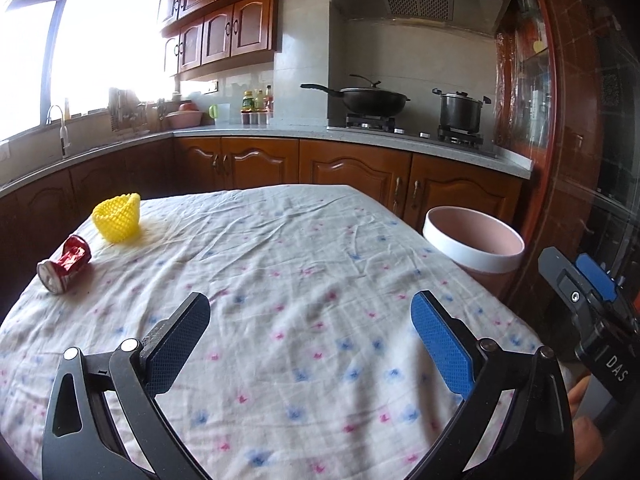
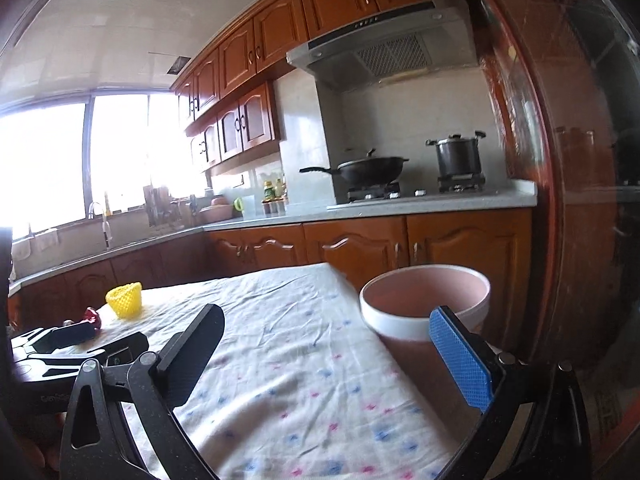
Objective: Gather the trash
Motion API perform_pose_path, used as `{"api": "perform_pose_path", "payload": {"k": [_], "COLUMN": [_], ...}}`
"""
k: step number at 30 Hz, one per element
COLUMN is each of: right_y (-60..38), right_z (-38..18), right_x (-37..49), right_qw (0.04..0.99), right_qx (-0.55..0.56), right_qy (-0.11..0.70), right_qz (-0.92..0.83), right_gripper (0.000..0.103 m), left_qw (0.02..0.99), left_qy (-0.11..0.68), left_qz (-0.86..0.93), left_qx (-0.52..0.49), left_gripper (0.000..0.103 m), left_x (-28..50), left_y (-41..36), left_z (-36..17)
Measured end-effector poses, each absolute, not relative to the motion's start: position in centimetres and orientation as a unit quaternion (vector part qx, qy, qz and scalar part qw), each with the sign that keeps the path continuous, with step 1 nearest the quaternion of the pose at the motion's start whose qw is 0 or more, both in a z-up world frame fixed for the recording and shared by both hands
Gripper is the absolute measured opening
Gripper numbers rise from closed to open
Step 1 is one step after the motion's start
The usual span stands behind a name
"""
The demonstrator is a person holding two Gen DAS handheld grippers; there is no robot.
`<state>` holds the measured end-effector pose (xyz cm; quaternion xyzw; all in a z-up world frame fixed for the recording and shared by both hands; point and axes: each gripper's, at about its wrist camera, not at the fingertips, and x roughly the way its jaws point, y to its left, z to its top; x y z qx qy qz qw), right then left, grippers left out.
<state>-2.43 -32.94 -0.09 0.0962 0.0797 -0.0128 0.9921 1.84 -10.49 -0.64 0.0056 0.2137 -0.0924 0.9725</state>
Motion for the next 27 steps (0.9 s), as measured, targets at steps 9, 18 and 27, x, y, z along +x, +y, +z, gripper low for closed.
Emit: {"api": "perform_pose_path", "payload": {"k": [9, 18, 27], "right_y": [-32.2, -32.4, -32.2], "right_z": [-0.7, -1.1, -1.5], "right_x": [-2.5, -2.2, -1.8], "right_qw": [0.991, 0.99, 0.989], "right_qx": [0.093, 0.098, 0.099], "right_qy": [0.093, 0.102, 0.111], "right_qz": [-0.004, -0.003, 0.0], "right_gripper": [0.103, 0.103, 0.103], "left_qw": [0.973, 0.974, 0.975], "left_qy": [0.221, 0.218, 0.216], "left_qz": [-0.07, -0.062, -0.057], "left_qx": [0.011, 0.016, 0.012], "left_gripper": [0.103, 0.103, 0.103], "left_x": [1.6, 1.5, 1.6], "left_y": [-10.0, -9.9, -9.6], "left_z": [-1.1, -1.1, -1.2]}}
